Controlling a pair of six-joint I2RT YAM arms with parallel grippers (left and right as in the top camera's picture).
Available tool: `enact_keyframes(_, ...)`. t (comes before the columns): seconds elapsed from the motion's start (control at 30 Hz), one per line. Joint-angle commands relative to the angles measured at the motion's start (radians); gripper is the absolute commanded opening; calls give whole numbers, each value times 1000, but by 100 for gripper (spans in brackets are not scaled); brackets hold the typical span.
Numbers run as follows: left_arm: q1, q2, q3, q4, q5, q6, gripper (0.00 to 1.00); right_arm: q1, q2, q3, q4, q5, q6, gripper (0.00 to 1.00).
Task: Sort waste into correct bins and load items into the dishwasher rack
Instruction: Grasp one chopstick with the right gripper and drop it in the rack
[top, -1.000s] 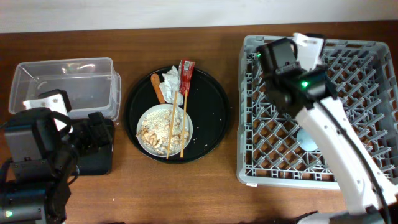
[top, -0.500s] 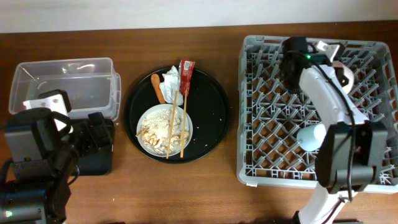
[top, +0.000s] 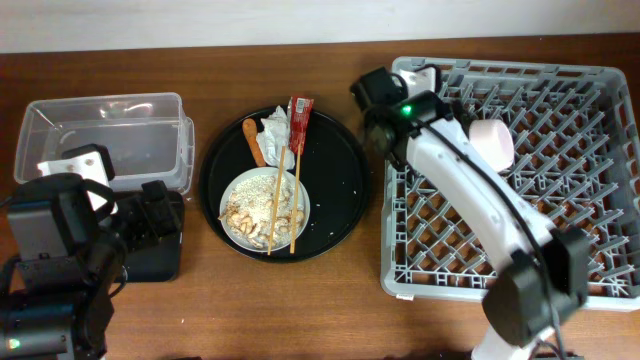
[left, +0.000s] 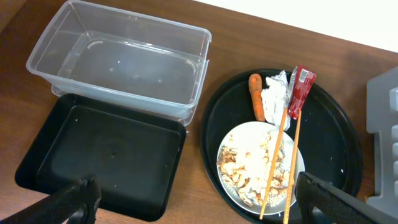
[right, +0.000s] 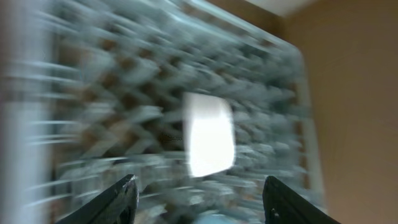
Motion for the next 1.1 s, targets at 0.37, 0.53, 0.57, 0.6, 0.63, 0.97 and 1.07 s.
enact_keyframes(0.37, 2, -3, 8, -2, -14, -12, 99, 234, 251, 16, 237, -997, 338, 22)
enact_keyframes(0.53, 2, -3, 8, -2, -14, -12, 100, 249, 344, 16, 247, -1015, 356, 30)
enact_keyframes(0.57, 2, -3, 8, -2, -14, -12, 99, 249, 346, 16, 248, -1012, 356, 31)
enact_keyframes(0.6, 2, -3, 8, -2, -14, -12, 99, 249, 346, 16, 248, -1012, 356, 30)
enact_keyframes(0.63, 2, -3, 8, -2, -14, -12, 99, 253, 349, 16, 246, -1012, 356, 29)
enact_keyframes(0.97, 2, -3, 8, -51, -14, -12, 99, 267, 323, 23, 245, -973, 325, 4)
enact_keyframes(1.07, 2, -3, 8, -51, -14, -12, 99, 251, 187, 37, 216, -916, 245, 4)
